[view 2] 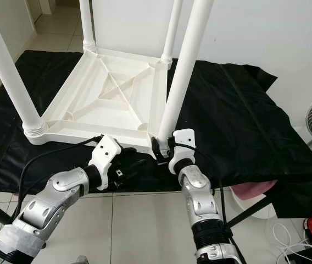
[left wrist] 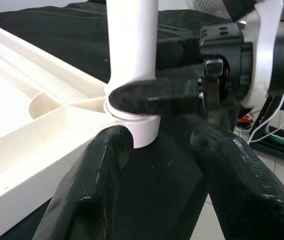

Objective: Building children table

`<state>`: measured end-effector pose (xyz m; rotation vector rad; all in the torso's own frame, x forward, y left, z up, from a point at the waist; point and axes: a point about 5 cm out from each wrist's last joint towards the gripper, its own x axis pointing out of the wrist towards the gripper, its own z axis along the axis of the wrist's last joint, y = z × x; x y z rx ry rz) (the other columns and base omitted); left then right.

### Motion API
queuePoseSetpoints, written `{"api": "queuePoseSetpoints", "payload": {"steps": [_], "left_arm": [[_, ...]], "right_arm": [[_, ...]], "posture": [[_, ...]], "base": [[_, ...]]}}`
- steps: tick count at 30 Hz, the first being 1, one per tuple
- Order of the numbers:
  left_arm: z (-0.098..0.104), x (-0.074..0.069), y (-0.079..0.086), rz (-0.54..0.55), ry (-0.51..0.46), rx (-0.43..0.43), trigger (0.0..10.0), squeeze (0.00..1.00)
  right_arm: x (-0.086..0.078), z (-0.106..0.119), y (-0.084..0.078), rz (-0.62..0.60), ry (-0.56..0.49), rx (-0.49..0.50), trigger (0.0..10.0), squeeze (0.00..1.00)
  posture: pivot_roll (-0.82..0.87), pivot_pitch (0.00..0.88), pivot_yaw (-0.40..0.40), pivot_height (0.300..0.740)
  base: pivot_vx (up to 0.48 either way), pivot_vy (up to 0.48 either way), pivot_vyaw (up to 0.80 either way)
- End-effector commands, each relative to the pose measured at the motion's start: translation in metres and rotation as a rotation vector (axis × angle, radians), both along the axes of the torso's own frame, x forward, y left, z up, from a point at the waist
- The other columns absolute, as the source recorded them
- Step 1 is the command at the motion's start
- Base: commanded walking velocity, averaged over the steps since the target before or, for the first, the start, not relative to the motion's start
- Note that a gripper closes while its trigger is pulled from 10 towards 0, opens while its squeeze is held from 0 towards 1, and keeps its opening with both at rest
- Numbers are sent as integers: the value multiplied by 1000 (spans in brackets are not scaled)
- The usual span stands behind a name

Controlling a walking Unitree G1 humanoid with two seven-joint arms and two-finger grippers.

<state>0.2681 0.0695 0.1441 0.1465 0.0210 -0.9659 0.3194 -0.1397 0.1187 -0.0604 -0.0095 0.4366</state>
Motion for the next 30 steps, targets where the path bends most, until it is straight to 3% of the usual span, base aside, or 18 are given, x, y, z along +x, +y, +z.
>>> {"api": "queuePoseSetpoints", "payload": {"steps": [1,3,7,12,19,20,22,23,25,26,30], "left_arm": [[-3,-6,-5,-82,27,5,10000,0],[-3,-6,-6,-84,28,5,10000,0],[-2,-5,-7,-85,26,2,10000,0],[1,-2,-8,-82,13,-2,10000,0],[2,-2,-9,-75,7,-4,10000,0],[2,-1,-10,-74,6,-6,10000,0],[3,-1,-10,-72,5,-8,10000,0],[3,-1,-11,-72,4,-9,10000,0],[3,-2,-11,-72,4,-10,10000,0],[3,-2,-12,-73,4,-11,10000,0],[3,-3,-12,-76,6,-13,10000,0]], "right_arm": [[2,-1,-4,66,0,-23,10000,0],[8,1,-9,144,-5,-69,10000,0],[14,5,-11,185,-14,-100,10000,0],[25,10,-4,301,-6,-177,10000,0],[31,8,4,388,21,-198,10000,0],[32,7,7,400,19,-213,7059,0],[33,6,8,407,16,-226,7059,0],[33,5,9,410,23,-223,1922,0],[34,4,9,412,28,-219,1922,0],[34,4,8,411,31,-216,0,0],[35,2,5,407,38,-208,0,0]], "posture": [[28,0,-76,740],[29,0,-75,740],[32,0,-73,740],[47,0,-81,740],[53,0,-83,740],[56,0,-83,740],[56,0,-84,740],[58,0,-85,740],[59,0,-85,740],[60,0,-84,740],[57,0,-84,740]], "base": [[0,0,0],[0,0,0],[0,0,0],[0,0,0],[0,0,0],[0,0,0],[0,0,0],[0,0,0],[0,0,0],[0,0,0],[0,0,0]]}}
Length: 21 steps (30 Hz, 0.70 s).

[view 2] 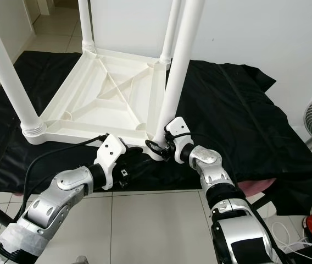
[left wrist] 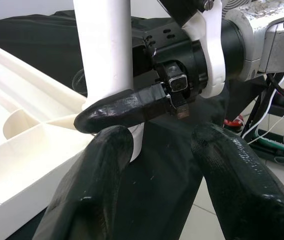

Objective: Building children table

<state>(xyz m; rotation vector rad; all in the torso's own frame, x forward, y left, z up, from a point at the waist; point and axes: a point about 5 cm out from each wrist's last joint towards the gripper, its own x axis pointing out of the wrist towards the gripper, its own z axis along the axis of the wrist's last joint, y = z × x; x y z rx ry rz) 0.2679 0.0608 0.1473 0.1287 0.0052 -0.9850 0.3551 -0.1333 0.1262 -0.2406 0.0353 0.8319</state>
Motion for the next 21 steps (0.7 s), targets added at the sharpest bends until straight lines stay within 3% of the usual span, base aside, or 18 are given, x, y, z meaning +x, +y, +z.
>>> {"api": "queuePoseSetpoints", "payload": {"steps": [1,6,7,15,21], "left_arm": [[-1,-3,-4,-57,9,9,10000,0],[-1,-3,-4,-59,10,8,10000,0],[-1,-4,-4,-59,11,6,10000,0],[-2,-6,-5,-64,16,5,10000,0],[-3,-7,-5,-64,19,6,10000,0]], "right_arm": [[-1,-6,-3,6,23,-20,0,0],[-3,-8,-5,11,34,9,0,0],[-3,-9,-6,0,35,23,10000,0],[-3,-11,-8,-121,29,82,10000,0],[-2,-11,-7,-315,-10,176,10000,0]], "posture": [[56,0,-84,740],[53,0,-83,740],[51,0,-85,740],[46,0,-85,740],[49,0,-86,740]], "base": [[0,0,0],[0,0,0],[0,0,0],[0,0,0],[0,0,0]]}}
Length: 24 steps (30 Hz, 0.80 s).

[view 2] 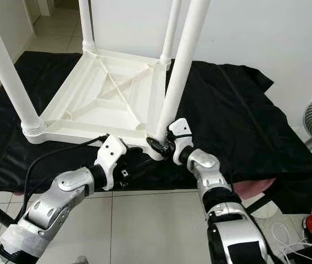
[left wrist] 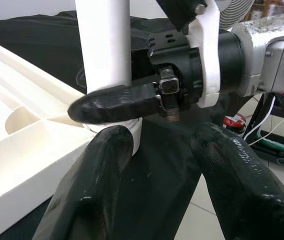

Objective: Building children table

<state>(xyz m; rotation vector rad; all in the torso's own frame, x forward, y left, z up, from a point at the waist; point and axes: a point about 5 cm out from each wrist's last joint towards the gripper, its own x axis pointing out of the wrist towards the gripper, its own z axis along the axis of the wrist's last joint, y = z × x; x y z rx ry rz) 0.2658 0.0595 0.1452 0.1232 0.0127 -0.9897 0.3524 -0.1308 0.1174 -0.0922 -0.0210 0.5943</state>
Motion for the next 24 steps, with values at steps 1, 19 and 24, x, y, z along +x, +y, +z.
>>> {"api": "queuePoseSetpoints", "payload": {"steps": [1,19,24], "left_arm": [[-1,-5,-4,-60,11,6,10000,0],[-1,-4,-7,-74,9,8,10000,0],[-2,-6,-8,-79,10,9,10000,0]], "right_arm": [[0,-1,-9,-136,4,52,10000,0],[-33,-12,21,-582,-49,128,10000,0],[-33,-9,22,-563,-61,115,10000,490]], "posture": [[49,0,-86,740],[38,0,-91,740],[42,0,-96,740]], "base": [[0,0,0],[0,0,0],[0,0,0]]}}
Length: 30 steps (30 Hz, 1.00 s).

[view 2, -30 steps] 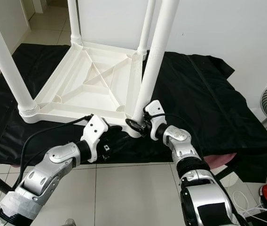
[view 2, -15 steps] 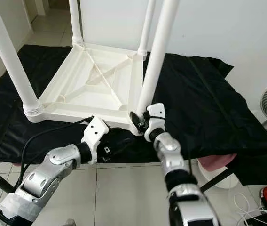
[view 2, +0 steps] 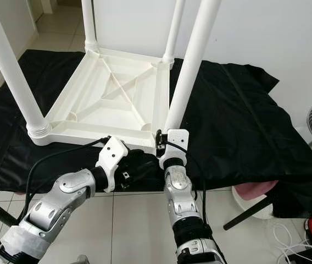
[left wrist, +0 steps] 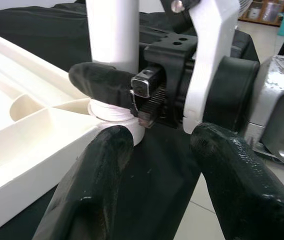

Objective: Building children table

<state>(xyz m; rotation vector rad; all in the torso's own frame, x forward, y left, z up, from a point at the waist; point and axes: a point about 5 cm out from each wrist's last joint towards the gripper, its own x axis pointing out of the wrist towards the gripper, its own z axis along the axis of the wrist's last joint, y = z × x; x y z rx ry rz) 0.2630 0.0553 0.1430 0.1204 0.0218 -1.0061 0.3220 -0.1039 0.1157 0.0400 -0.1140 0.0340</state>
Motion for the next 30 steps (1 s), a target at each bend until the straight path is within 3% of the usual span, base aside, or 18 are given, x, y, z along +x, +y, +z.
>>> {"api": "queuePoseSetpoints", "payload": {"steps": [1,2,6,10,11,12,14,17,24,30], "left_arm": [[0,-3,-4,-63,0,6,10000,0],[1,-3,-4,-62,0,6,10000,0],[0,-3,-3,-57,-1,5,10000,0],[0,-4,-4,-56,1,3,10000,0],[0,-5,-4,-58,1,3,10000,0],[0,-5,-4,-59,1,3,10000,0],[0,-5,-5,-60,1,3,10000,0],[0,-4,-4,-60,0,3,10000,0],[1,-3,-4,-60,-1,3,10000,0],[4,0,-4,-58,-7,3,10000,0]], "right_arm": [[-3,-7,-5,-4,25,-45,10000,490],[-4,-6,-5,-10,24,-47,10000,1000],[-6,-5,-5,5,13,-33,10000,1000],[-4,-3,-10,97,-9,-12,10000,1000],[-3,-3,-12,147,-3,-3,10000,835],[-2,-3,-13,183,3,-2,10000,0],[-1,-3,-15,235,19,-6,10000,0],[6,-3,-26,410,44,-108,10000,0],[18,7,-38,536,40,-202,10000,0],[27,13,-35,645,54,-244,10000,0]], "posture": [[42,0,-96,740],[44,0,-99,740],[45,0,-102,740],[42,0,-103,740],[40,0,-102,740],[40,0,-102,740],[39,0,-99,740],[38,0,-97,740],[32,0,-86,740],[41,0,-82,740]], "base": [[0,0,0],[0,0,0],[0,0,0],[0,0,0],[0,0,0],[0,0,0],[0,0,0],[0,0,0],[0,0,0],[0,0,0]]}}
